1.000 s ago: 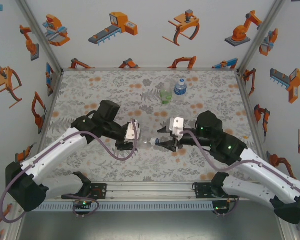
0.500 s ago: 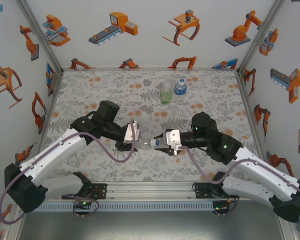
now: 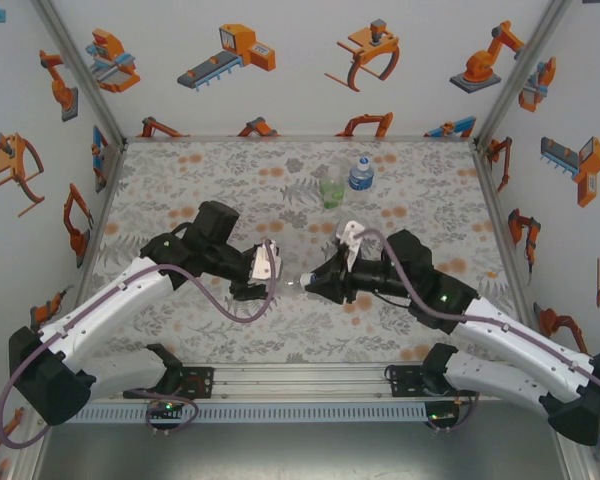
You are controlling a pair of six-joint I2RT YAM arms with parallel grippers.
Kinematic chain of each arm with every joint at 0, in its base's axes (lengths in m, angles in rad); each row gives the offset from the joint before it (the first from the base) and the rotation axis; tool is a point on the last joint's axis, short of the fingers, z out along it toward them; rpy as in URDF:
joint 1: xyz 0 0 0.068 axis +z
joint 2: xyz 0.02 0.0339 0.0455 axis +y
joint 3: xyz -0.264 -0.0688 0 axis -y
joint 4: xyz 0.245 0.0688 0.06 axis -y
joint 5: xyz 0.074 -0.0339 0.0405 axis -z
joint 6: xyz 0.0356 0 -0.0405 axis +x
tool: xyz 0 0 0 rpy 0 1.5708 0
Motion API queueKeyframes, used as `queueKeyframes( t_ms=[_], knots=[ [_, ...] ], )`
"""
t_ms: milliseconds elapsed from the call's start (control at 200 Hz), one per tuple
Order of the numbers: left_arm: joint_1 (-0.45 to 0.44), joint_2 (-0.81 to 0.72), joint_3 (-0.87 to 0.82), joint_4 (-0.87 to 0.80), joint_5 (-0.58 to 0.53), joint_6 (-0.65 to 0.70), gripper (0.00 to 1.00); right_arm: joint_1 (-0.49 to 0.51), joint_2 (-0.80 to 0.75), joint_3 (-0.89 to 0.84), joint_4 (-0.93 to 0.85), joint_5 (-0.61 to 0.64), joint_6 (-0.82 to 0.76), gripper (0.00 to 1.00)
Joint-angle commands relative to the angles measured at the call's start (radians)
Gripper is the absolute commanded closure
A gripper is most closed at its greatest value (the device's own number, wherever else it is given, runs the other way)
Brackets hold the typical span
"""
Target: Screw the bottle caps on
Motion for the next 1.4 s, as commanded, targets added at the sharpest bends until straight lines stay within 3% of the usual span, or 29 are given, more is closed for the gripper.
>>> queueKeyframes(
  t_ms=[0, 160, 260, 315, 496, 541, 736, 906, 1127, 1397],
  knots=[
    [-0.011, -0.005, 0.013, 0.002, 0.021, 0.012, 1.00, -0.011, 0.030, -0.019, -0.030, 0.300, 0.683, 1.00],
    [-0.010, 0.004, 0.020, 0.003, -0.007, 0.000, 1.00, -0.010, 0.058, -0.053, -0.013, 0.281, 1.057, 1.00],
    [-0.011, 0.007, 0.023, 0.003, -0.017, -0.006, 1.00, -0.010, 0.062, -0.061, 0.035, 0.279, 1.107, 1.00],
    [-0.013, 0.007, 0.025, 0.003, -0.020, -0.010, 0.92, -0.010, 0.062, -0.049, 0.023, 0.280, 1.102, 1.00],
    [-0.012, 0.002, 0.025, 0.005, -0.040, -0.023, 0.52, -0.010, 0.073, -0.007, -0.014, 0.283, 1.044, 1.00],
    [-0.012, -0.001, 0.026, 0.007, -0.050, -0.026, 0.00, -0.011, 0.080, 0.007, -0.032, 0.291, 1.040, 1.00],
    [-0.015, 0.005, 0.028, 0.012, -0.067, -0.043, 0.03, -0.034, 0.145, 0.107, -0.176, 0.348, 0.848, 1.00],
    [-0.018, -0.013, 0.022, 0.032, -0.159, -0.070, 0.03, -0.099, 0.271, 0.294, -0.372, 0.397, 0.600, 1.00],
    [-0.019, -0.048, -0.007, 0.087, -0.277, -0.101, 0.03, -0.197, 0.523, 0.579, -0.520, 0.396, 0.320, 1.00],
    [-0.018, -0.060, -0.029, 0.105, -0.306, -0.091, 0.03, -0.282, 0.863, 0.951, -0.630, 0.406, 0.056, 1.00]
  ],
)
